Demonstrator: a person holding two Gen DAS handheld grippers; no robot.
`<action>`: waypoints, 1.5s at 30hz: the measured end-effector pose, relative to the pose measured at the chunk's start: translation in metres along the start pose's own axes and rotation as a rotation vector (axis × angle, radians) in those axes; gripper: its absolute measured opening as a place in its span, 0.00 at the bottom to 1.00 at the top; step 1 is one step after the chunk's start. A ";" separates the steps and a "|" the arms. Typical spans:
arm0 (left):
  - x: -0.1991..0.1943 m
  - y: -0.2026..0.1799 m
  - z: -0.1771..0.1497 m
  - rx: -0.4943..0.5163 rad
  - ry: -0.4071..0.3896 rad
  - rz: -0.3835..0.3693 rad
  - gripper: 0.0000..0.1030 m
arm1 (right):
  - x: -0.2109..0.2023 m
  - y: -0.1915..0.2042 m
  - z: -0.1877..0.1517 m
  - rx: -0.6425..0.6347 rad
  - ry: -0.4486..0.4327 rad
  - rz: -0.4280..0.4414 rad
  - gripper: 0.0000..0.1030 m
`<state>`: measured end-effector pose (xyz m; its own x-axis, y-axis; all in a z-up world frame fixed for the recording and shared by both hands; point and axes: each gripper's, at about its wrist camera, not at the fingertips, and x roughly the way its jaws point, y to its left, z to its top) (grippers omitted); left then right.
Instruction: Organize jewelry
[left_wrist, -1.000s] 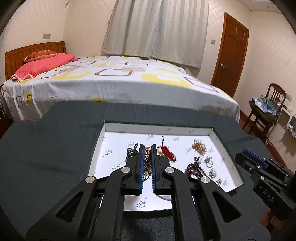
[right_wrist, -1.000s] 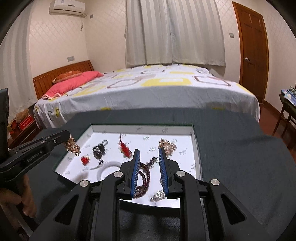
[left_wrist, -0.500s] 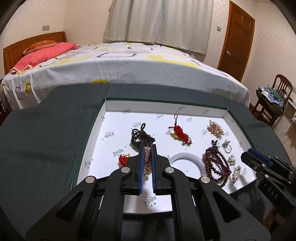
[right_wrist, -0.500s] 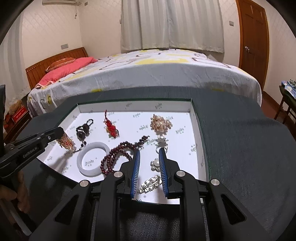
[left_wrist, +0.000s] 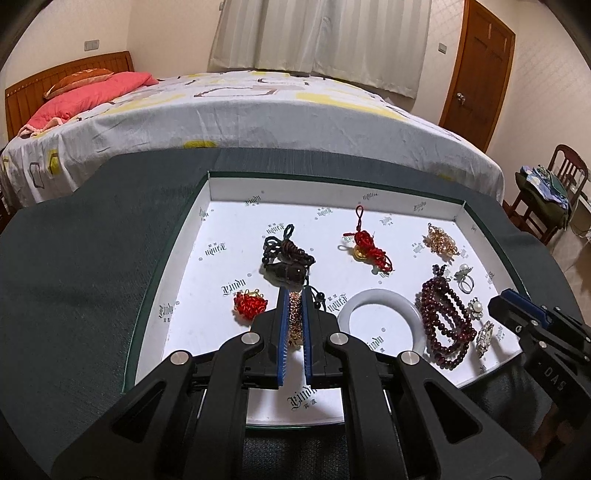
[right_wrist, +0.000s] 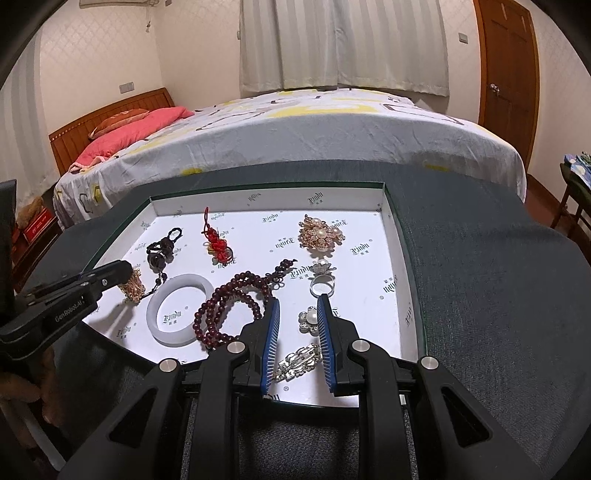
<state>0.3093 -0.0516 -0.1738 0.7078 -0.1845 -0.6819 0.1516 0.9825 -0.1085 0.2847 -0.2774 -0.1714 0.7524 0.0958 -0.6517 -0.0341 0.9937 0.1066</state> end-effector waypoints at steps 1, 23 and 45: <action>0.001 0.000 -0.001 -0.001 0.003 0.001 0.07 | 0.000 0.000 0.000 0.002 0.000 0.001 0.21; -0.010 0.003 -0.002 -0.005 -0.035 0.050 0.63 | -0.005 -0.006 -0.002 0.025 -0.022 -0.015 0.66; -0.173 -0.008 -0.029 0.011 -0.210 0.175 0.92 | -0.137 0.011 -0.015 0.011 -0.096 -0.038 0.77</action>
<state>0.1663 -0.0266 -0.0758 0.8512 -0.0141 -0.5247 0.0206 0.9998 0.0066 0.1712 -0.2785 -0.0922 0.8128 0.0516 -0.5802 0.0027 0.9957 0.0923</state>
